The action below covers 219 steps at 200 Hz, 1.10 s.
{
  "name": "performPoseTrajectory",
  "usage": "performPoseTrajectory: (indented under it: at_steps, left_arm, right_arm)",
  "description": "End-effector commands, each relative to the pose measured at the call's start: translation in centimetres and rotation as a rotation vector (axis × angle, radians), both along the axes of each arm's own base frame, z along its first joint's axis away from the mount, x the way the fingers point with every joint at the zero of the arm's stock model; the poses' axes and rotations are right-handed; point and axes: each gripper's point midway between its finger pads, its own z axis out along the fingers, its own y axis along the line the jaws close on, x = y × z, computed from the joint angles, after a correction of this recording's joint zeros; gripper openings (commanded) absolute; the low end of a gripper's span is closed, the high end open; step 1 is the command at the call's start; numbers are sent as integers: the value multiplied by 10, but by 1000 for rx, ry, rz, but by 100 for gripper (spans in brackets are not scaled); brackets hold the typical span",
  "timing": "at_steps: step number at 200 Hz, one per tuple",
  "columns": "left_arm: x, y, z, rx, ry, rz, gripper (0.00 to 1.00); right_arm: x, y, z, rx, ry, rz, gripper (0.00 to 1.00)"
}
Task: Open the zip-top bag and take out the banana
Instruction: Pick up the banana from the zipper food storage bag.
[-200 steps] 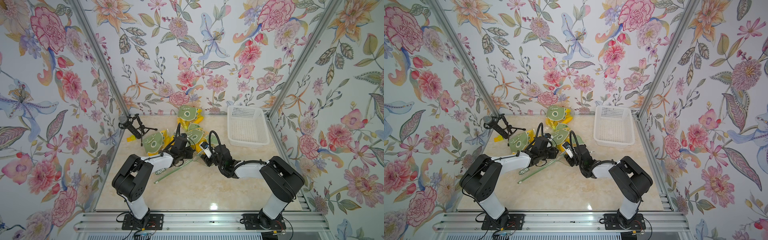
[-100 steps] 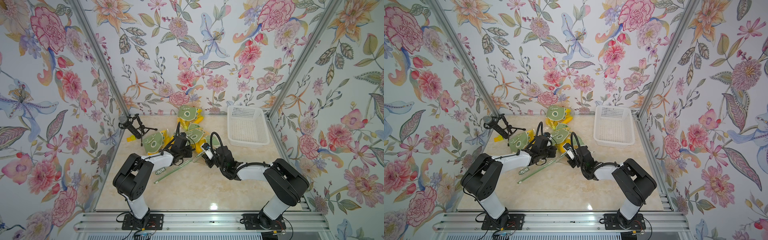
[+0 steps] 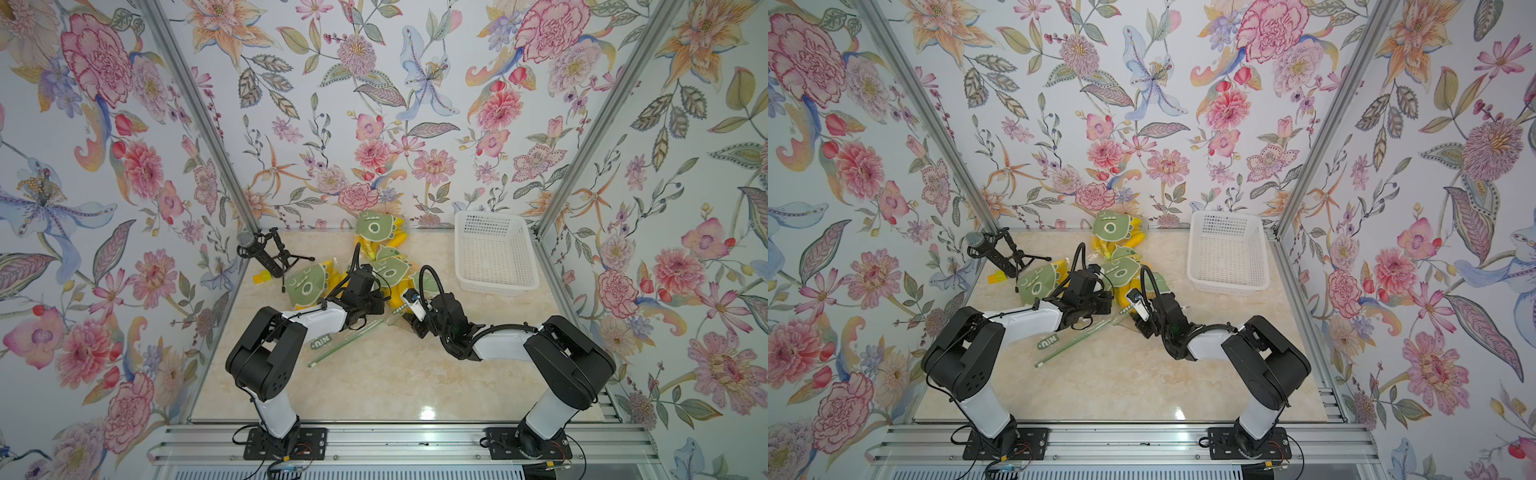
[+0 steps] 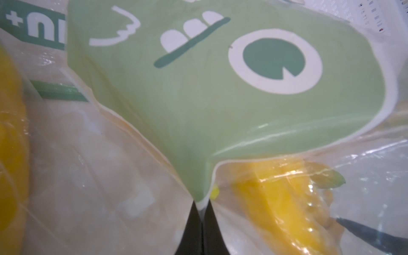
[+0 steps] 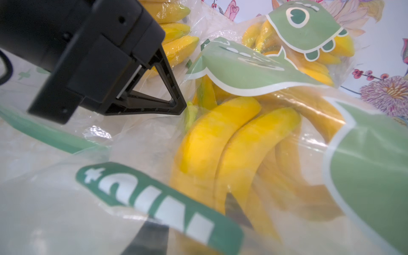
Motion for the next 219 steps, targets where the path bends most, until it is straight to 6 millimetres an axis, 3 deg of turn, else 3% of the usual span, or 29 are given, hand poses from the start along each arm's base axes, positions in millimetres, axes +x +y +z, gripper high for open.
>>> performPoseTrajectory:
  at_steps: [1,45,81,106,136,171,219]
  left_arm:
    - [6,5,4,6,-17,13,0]
    - [6,2,9,-10,-28,3,0]
    - [7,-2,12,-24,-36,-8,0]
    - [6,2,11,-9,-35,0,0]
    - [4,6,7,12,-30,9,0]
    - [3,5,5,1,-26,9,0]
    - [2,5,5,1,-27,2,0]
  right_arm:
    - [10,4,4,1,-22,-7,42]
    - [11,10,-1,-19,-14,15,47]
    - [-4,20,-9,-21,16,69,46]
    - [5,6,-15,-48,12,-26,46]
    - [14,-18,-4,31,27,-114,46]
    - [8,-9,-7,30,56,-70,46]
    - [26,-21,-16,16,84,-181,44]
